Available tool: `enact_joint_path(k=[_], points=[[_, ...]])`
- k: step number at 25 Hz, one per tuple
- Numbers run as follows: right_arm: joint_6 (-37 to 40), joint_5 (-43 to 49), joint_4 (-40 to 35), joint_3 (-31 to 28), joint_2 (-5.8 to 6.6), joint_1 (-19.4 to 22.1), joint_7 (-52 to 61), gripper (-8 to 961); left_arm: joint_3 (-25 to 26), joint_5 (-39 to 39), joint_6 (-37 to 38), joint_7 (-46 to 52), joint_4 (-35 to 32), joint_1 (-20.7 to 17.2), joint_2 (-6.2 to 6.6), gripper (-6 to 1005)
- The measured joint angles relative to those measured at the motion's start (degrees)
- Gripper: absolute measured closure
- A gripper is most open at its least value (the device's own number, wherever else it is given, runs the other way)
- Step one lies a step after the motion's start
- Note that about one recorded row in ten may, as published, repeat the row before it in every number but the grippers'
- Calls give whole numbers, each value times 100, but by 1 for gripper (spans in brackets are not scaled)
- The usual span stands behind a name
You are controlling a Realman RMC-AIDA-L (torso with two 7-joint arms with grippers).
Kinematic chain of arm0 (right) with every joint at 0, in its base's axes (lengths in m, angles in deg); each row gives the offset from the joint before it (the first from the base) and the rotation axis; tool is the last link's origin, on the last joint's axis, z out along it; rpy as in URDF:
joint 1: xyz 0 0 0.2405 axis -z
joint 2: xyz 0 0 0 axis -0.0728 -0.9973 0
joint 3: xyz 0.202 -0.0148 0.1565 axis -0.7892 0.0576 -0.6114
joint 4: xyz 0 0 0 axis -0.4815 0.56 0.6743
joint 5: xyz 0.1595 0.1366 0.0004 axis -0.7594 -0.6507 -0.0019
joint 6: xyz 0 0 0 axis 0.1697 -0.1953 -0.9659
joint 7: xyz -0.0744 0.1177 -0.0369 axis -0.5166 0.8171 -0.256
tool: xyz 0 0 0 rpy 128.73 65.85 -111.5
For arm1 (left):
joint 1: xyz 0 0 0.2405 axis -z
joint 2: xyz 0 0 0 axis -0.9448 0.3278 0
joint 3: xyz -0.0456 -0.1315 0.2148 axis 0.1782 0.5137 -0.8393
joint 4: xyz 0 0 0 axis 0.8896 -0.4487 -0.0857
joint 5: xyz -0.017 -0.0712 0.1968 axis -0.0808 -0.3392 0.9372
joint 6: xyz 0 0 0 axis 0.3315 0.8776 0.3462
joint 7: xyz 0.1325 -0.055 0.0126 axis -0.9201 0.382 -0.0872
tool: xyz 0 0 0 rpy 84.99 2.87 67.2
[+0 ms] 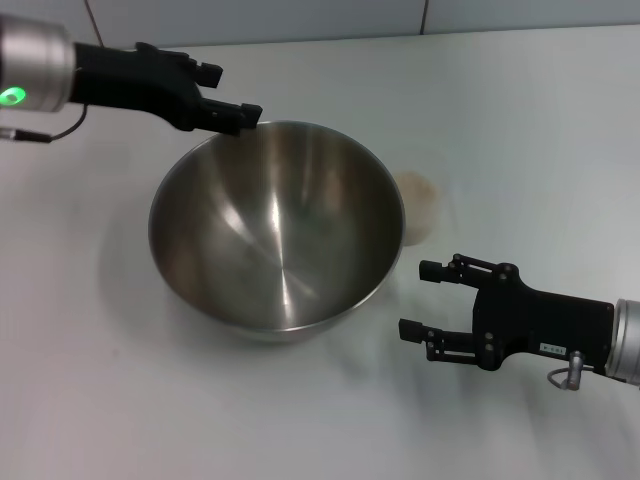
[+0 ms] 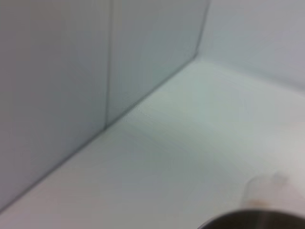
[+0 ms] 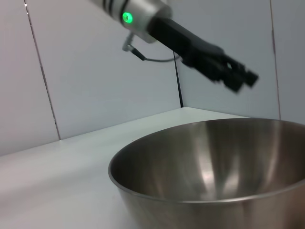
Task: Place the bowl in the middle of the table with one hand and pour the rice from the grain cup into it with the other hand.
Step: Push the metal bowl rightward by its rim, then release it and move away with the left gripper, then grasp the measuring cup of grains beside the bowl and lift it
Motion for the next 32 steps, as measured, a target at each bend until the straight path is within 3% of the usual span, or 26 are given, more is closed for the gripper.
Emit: enact_joint_path(k=[2, 8, 12, 14, 17, 19, 20, 25, 32], points=[[0, 0, 0, -1, 0, -5, 0, 156, 91, -849, 265, -615, -84, -446, 41, 184], [2, -2, -1, -1, 0, -7, 0, 156, 96, -1913, 623, -1632, -42, -1289, 33, 185], [3, -5, -13, -1, 0, -9, 0, 156, 104, -2518, 1110, -2421, 262, -1735, 82, 186], [3, -8, -14, -1, 1, -15, 0, 155, 104, -2518, 1110, -2421, 262, -1735, 82, 186], [-1, -31, -15, -4, 0, -21, 0, 155, 130, -3079, 1439, -3297, 1301, -1993, 370, 186], [-5, -67, -12, -7, 0, -21, 0, 155, 130, -3079, 1439, -3297, 1301, -1993, 370, 185], [-7, -83, -10, -8, 0, -20, 0, 155, 246, -3151, 1494, -3808, 1809, -2130, 452, 185], [-23, -101, 1, -10, 0, -16, 0, 155, 707, -3170, 1641, -4825, 2220, -2550, 385, 185], [-73, -101, 12, -10, 0, 14, 0, 156, 772, -3169, 1650, -5470, 2312, -2998, 302, 185]])
